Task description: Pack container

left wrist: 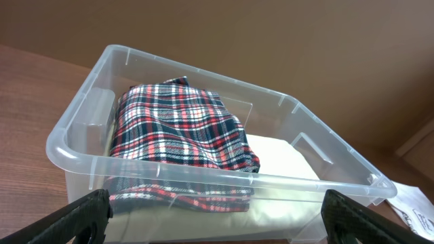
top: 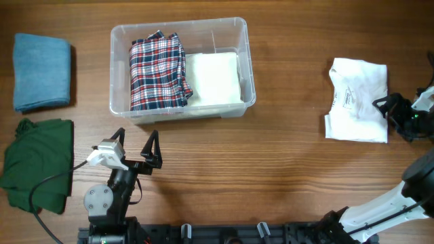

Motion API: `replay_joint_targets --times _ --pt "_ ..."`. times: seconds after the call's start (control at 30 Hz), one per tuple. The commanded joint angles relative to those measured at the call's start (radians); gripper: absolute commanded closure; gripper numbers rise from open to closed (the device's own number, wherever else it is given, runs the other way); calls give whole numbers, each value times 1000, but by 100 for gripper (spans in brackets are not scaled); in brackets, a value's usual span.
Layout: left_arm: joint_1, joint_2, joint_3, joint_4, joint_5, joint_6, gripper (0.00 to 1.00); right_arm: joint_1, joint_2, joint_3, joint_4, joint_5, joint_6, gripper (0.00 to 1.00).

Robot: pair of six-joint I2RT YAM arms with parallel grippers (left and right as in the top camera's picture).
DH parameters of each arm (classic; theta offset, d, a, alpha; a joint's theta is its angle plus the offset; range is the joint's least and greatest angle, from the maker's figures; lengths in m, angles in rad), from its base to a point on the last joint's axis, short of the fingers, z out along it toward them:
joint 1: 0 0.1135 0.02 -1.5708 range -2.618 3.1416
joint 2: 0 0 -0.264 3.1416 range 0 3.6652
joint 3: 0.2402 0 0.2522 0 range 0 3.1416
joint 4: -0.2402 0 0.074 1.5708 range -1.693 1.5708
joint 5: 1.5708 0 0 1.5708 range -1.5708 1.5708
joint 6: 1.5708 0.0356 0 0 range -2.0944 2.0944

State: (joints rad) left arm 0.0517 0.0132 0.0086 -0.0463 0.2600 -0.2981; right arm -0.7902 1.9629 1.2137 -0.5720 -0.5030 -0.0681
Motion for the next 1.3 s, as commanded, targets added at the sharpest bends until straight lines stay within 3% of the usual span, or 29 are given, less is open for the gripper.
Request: replay_joint_targets --times 0.0,0.27,0.73,0.87,0.93,1.0,1.13,1.27 --pt "-5 -5 -3 -6 -3 2 0 1 84 -4 10 -14 -24 0" --pt "-5 -5 -3 -6 -3 2 0 18 128 -22 78 -23 -72 0" --pt "-5 -5 -3 -6 -3 2 0 184 191 -45 164 -27 -80 0" --pt "-5 -5 -3 -6 -3 2 0 195 200 -45 168 -29 10 1" --pt "-5 -5 -3 -6 -3 2 0 195 200 -45 167 -29 16 6" --pt "-5 -5 -3 -6 -3 2 0 195 200 -45 166 -29 16 18" --pt "-5 -5 -3 -6 -3 2 0 195 200 -45 152 -29 27 20" --pt "-5 -5 -3 -6 -3 2 0 195 200 -45 112 64 228 20"
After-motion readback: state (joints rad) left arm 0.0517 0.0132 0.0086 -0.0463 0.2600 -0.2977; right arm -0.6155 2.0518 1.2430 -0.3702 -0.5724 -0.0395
